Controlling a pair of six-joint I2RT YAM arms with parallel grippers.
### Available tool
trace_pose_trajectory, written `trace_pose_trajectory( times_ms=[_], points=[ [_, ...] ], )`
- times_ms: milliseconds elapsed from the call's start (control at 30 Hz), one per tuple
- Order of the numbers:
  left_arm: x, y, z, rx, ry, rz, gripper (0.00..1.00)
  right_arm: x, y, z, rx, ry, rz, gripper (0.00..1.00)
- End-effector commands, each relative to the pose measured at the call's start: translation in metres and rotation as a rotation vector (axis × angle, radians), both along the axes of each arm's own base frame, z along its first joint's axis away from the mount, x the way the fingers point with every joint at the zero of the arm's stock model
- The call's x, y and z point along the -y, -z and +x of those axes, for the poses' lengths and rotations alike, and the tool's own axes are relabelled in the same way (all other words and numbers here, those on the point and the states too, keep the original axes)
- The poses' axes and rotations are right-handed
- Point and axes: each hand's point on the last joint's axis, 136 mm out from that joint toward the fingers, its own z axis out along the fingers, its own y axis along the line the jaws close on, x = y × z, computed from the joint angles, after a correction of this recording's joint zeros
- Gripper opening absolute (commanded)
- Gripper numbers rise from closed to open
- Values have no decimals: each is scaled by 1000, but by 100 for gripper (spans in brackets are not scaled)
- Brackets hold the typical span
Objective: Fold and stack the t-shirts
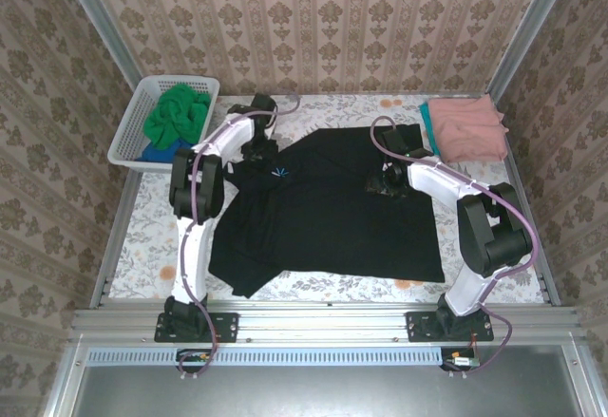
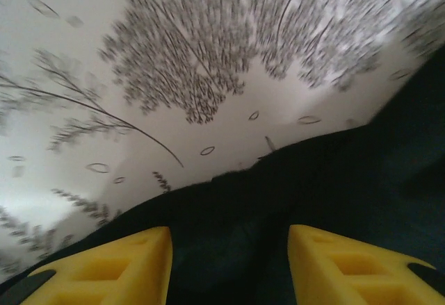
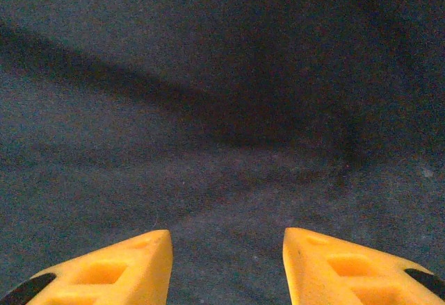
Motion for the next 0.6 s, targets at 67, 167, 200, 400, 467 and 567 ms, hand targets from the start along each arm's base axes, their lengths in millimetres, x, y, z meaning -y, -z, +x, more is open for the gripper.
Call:
trace_pose_trajectory(
  times_ms=[67,167,200,400,467,567],
  points=[
    [-8,-7,5,-7,28,19,48,-3,1,-1,1,0,15,48],
    [-8,2,4,-31,35,20,42,-3,3,1,-1,-1,14,48],
    [-8,4,3,-39,39,16,38,-4,2,2,0,-1,14,48],
    [-13,5,1,-58,42,27,42,-3,3,4,-1,-1,9,49],
    [-14,7,0,-64,45,32,44,-3,3,4,-3,0,7,49],
    [-15,14,-1,-78,43,42,44,-3,4,4,-4,-1,7,49]
  ],
)
